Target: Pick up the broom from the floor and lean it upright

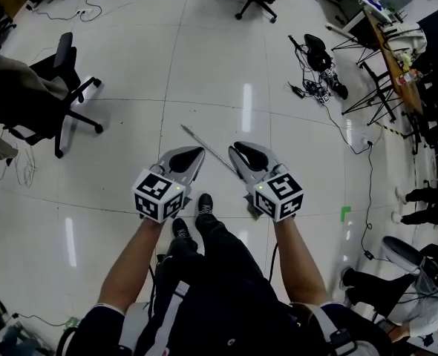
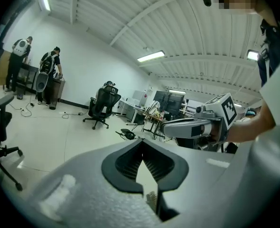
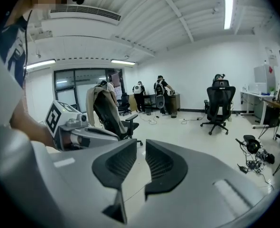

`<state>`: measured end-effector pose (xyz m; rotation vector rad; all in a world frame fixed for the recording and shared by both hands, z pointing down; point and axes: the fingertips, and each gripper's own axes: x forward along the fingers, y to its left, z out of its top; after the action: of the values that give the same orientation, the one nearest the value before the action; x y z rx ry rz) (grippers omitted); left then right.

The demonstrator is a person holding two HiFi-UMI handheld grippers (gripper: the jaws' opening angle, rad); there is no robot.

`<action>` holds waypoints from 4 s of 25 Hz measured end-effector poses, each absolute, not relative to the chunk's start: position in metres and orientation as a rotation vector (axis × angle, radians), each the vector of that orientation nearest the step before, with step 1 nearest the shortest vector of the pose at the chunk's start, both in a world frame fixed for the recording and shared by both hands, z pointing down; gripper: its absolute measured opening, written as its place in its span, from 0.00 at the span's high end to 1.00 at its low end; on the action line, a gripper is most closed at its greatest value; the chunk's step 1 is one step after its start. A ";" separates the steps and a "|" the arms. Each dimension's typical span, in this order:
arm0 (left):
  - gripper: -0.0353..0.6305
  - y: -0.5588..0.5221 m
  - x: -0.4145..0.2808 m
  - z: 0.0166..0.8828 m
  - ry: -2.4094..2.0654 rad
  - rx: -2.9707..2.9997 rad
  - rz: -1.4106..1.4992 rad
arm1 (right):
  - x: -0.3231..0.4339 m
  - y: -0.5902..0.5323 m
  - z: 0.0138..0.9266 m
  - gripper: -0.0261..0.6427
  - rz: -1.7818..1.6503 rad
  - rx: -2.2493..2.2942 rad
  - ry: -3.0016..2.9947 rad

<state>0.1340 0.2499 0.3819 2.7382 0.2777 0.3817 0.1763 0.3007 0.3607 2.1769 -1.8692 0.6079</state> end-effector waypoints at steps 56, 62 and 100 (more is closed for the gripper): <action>0.95 0.010 0.241 1.079 0.118 2.569 1.025 | 0.325 0.147 1.212 0.84 1.116 1.430 -1.569; 0.95 -0.018 0.260 1.015 0.097 2.720 0.981 | 0.328 0.130 1.123 0.84 1.079 1.531 -1.662; 0.95 -0.079 0.011 0.567 -0.549 2.563 0.686 | 0.153 -0.034 0.601 0.84 0.696 1.415 -2.102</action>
<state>0.0110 -0.0786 0.5671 2.5632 -0.5494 0.6862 0.1526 -0.0340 0.6008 1.4147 -2.1022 0.6956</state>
